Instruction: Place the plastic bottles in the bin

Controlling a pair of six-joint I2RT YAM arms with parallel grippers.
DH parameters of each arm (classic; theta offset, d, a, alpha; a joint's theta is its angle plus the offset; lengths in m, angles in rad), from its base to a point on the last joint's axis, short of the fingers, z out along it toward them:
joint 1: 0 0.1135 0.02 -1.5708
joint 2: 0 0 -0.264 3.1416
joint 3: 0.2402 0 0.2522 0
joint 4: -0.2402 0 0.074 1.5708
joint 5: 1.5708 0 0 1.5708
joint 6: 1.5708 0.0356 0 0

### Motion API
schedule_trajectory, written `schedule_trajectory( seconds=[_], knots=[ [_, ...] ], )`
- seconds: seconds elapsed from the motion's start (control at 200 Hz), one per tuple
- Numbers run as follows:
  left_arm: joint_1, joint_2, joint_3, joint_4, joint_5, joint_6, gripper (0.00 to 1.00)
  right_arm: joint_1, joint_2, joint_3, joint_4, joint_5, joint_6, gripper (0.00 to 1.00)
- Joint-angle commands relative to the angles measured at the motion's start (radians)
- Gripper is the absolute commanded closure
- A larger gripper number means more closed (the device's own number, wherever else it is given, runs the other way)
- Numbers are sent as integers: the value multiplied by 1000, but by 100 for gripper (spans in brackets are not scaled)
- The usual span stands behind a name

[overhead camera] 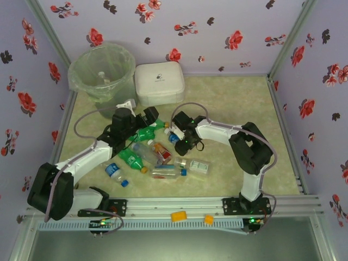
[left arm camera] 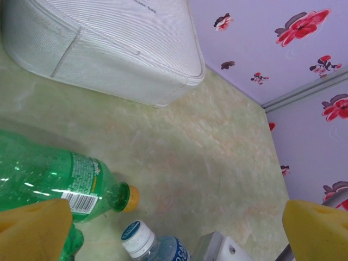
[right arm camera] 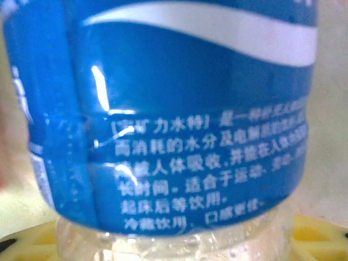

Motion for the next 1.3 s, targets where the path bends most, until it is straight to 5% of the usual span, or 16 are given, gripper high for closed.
schedule_trajectory(
  seconds=[0.0,0.435,0.895,1.295],
  knots=[
    [-15,19,43,25,-2,-6,0,8,-58,-40,47,37,0,39],
    [-51,35,66,104,24,-33,0,2,-294,-123,282,22,95,42],
    [-177,118,104,264,69,-70,5,-82,-482,-290,670,-257,323,42],
    [-216,176,131,346,155,-58,12,-116,-491,-319,802,-376,435,43]
  ],
)
